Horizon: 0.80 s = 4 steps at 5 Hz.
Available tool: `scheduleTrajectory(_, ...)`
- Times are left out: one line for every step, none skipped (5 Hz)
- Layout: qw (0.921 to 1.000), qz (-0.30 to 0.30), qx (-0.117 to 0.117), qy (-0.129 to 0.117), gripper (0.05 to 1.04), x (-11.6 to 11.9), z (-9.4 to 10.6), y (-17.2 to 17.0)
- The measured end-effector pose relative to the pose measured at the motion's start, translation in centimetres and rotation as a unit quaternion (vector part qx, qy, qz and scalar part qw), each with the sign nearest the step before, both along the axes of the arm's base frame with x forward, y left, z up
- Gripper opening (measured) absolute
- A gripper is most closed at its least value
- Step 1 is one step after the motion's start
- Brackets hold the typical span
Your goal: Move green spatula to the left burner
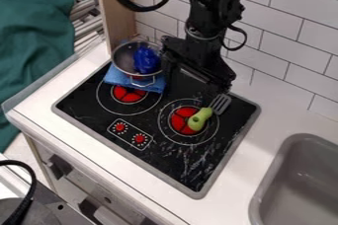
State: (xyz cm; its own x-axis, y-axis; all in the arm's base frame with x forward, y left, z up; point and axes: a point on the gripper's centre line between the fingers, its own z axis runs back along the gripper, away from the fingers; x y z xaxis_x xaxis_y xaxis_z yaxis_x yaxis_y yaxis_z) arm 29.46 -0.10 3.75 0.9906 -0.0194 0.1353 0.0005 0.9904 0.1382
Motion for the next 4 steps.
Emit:
scheduleTrajectory(0.9999, 0.004, 0.000, 0.016, 1.005, -0.4, -0.9, 0.0)
scheduleTrajectory(0.9998, 0.016, -0.006, 0.013, 1.005, 0.0, -2.2, -0.7)
scheduleTrajectory(0.9996, 0.015, -0.023, -0.001, 1.005, 0.9, -3.5, -2.0)
scheduleTrajectory(0.9989, 0.019, -0.042, -0.008, 1.005, 1.9, -4.9, -2.7)
